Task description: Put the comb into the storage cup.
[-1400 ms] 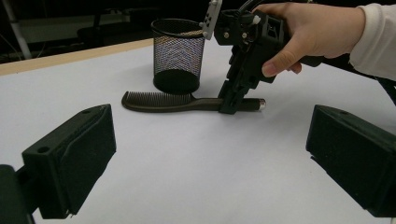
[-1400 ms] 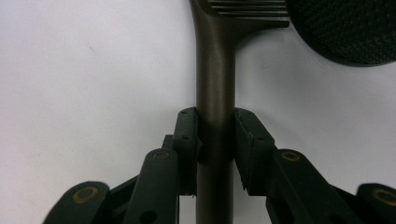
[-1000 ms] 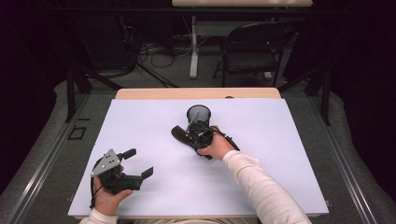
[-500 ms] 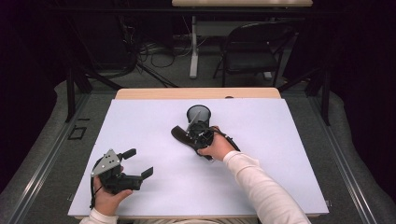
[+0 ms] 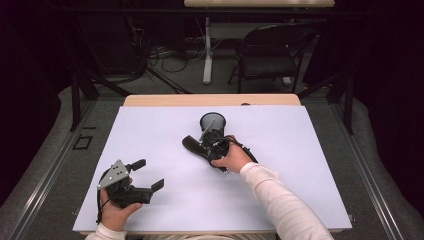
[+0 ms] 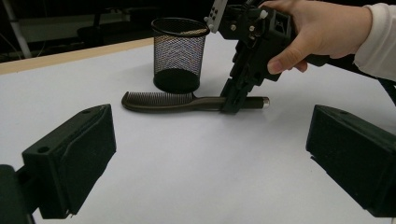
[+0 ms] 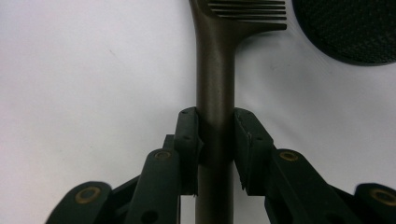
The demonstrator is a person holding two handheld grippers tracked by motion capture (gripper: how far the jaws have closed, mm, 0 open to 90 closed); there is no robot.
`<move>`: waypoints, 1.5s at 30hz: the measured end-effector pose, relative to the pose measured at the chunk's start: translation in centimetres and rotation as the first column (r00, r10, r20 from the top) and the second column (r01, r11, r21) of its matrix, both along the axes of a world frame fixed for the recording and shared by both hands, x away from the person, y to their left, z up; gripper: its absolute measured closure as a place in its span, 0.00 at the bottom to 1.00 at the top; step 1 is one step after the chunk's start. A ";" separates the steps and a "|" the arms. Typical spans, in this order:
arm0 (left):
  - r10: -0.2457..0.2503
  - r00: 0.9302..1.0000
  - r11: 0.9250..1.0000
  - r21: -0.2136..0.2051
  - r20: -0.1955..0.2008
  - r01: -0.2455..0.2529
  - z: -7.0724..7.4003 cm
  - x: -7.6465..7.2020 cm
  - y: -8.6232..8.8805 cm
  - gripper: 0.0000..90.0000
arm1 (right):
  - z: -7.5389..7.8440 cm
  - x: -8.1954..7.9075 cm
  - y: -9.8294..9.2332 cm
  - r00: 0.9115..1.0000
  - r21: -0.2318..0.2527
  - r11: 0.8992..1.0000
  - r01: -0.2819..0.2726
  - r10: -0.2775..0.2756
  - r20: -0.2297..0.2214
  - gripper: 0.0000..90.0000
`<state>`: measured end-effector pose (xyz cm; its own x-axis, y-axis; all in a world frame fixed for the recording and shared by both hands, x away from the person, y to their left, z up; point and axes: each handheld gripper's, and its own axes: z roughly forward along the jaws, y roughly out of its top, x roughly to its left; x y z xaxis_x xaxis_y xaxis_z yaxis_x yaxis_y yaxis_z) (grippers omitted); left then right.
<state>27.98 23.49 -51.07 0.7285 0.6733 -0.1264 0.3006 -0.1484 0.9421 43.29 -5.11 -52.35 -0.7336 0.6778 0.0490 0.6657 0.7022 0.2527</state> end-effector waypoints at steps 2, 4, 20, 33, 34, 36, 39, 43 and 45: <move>0.000 1.000 1.000 0.001 0.000 0.000 0.0 0.0 0.0 0.02 | 0.1 -0.2 0.1 1.000 0.007 1.000 0.008 -0.008 -0.004 0.81; -0.001 1.000 1.000 0.001 0.000 0.001 0.0 0.0 0.0 0.02 | 0.2 -0.2 0.1 1.000 0.012 1.000 0.001 -0.001 -0.002 0.81; 0.006 1.000 1.000 0.000 -0.001 -0.006 0.0 0.1 0.1 0.02 | 1.1 -1.2 0.1 0.998 0.079 0.996 -0.026 0.022 0.053 0.81; 0.012 1.000 1.000 -0.001 -0.007 -0.012 -0.1 0.1 0.1 0.02 | 2.1 -2.3 -0.4 0.994 0.159 0.986 -0.044 0.027 0.104 0.81; 0.013 1.000 1.000 -0.003 -0.006 -0.013 -0.1 0.1 0.1 0.02 | 2.1 -2.3 -0.4 0.994 0.159 0.986 -0.044 0.027 0.104 0.81; 0.015 1.000 1.000 -0.002 -0.006 -0.015 -0.1 0.1 0.1 0.02 | 2.3 -2.5 -0.5 0.993 0.169 0.985 -0.046 0.027 0.117 0.81; 0.009 1.000 1.000 -0.006 -0.008 -0.009 -0.1 0.1 0.2 0.02 | 2.5 -2.8 -0.7 0.990 0.184 0.982 -0.052 0.027 0.139 0.81; 0.010 1.000 1.000 -0.006 -0.006 -0.010 -0.1 0.1 0.2 0.02 | 2.6 -3.1 -1.0 0.988 0.200 0.978 -0.057 0.027 0.152 0.81; 0.010 1.000 1.000 -0.006 -0.007 -0.010 -0.1 0.1 0.2 0.02 | 2.7 -3.2 -1.2 0.987 0.209 0.976 -0.054 0.021 0.158 0.81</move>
<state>28.12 23.67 -51.16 0.7209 0.6797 -0.1351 0.3081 -0.1398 0.9410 40.07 -6.34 -49.68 -0.7682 0.6360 0.0733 0.5815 0.6453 0.4954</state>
